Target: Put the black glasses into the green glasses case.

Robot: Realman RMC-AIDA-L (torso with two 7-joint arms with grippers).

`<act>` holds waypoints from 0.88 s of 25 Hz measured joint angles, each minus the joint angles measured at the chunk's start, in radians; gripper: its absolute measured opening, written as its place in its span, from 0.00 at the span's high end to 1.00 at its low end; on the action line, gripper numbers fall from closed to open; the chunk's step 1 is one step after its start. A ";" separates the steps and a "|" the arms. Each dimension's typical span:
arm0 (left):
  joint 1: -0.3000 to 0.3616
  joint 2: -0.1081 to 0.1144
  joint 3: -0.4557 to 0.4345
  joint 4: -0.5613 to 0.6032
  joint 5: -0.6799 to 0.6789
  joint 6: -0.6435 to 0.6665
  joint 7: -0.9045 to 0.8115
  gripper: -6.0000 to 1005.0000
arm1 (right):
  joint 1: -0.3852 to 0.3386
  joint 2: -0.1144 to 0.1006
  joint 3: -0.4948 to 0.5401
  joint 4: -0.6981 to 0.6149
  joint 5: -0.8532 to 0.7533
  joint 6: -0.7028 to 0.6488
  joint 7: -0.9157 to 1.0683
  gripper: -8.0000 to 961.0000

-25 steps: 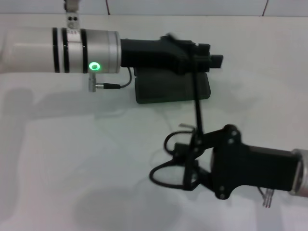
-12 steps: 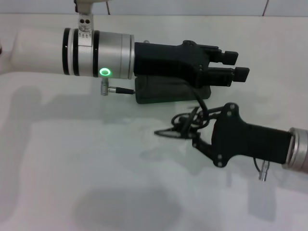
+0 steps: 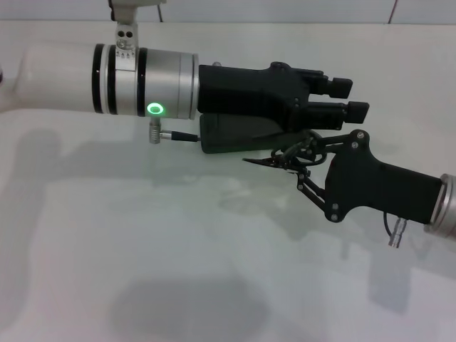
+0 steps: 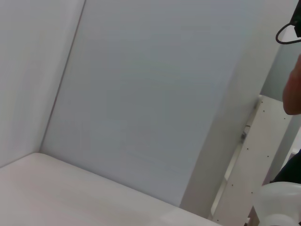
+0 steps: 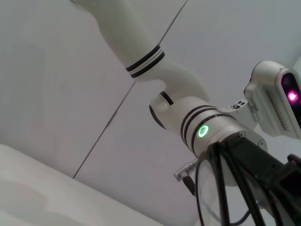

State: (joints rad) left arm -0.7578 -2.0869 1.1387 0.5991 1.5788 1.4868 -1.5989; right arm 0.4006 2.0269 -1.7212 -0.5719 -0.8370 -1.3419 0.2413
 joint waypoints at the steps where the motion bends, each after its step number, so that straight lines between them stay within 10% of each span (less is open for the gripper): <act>1: 0.000 0.000 0.000 0.000 0.000 0.000 -0.001 0.44 | 0.000 0.000 0.000 0.000 0.000 0.004 0.000 0.86; 22: 0.049 0.019 -0.067 -0.001 0.014 -0.065 0.064 0.44 | -0.015 -0.007 0.036 0.004 0.001 -0.001 -0.001 0.86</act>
State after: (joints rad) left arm -0.7087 -2.0683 1.0714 0.5985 1.5926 1.4217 -1.5346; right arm 0.3855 2.0197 -1.6851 -0.5682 -0.8358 -1.3434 0.2402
